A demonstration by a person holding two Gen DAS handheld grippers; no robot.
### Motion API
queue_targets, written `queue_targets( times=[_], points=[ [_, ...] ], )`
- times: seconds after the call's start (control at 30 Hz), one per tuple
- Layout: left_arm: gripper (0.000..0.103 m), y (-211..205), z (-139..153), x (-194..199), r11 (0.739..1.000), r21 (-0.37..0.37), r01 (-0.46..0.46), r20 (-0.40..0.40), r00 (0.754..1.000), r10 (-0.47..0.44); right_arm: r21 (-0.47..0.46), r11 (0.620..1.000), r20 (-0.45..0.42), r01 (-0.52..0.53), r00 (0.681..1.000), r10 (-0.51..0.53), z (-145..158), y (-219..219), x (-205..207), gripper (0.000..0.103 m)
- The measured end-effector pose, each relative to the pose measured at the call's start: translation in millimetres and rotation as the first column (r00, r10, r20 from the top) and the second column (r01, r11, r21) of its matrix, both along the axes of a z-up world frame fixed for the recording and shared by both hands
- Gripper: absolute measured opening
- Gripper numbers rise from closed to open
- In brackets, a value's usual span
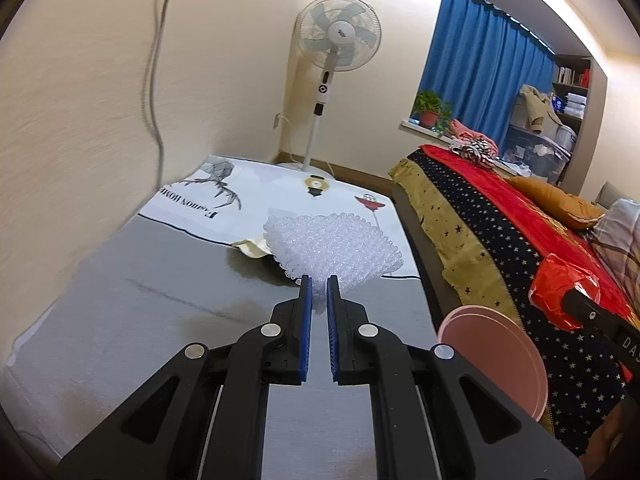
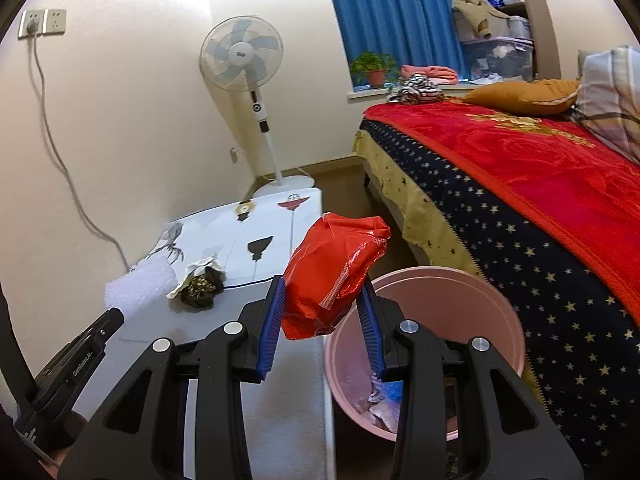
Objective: Collect trash
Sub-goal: 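Carry the red bag and white net over the pink wastebasket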
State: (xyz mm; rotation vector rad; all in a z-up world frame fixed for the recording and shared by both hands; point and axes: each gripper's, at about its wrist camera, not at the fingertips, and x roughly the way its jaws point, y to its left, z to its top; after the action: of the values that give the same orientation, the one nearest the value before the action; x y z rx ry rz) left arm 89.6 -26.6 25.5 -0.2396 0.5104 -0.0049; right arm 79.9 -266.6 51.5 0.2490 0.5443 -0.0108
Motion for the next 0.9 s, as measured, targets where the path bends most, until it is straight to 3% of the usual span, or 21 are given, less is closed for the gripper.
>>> queue_targets(
  times=[0.9],
  points=[
    [0.007,-49,-16,24,0.993,0.027,0.116,0.010,0.993,-0.116,-0.048,0.985,0.010,0.164,0.986,-0.164,-12,-40,14,0.037]
  ],
)
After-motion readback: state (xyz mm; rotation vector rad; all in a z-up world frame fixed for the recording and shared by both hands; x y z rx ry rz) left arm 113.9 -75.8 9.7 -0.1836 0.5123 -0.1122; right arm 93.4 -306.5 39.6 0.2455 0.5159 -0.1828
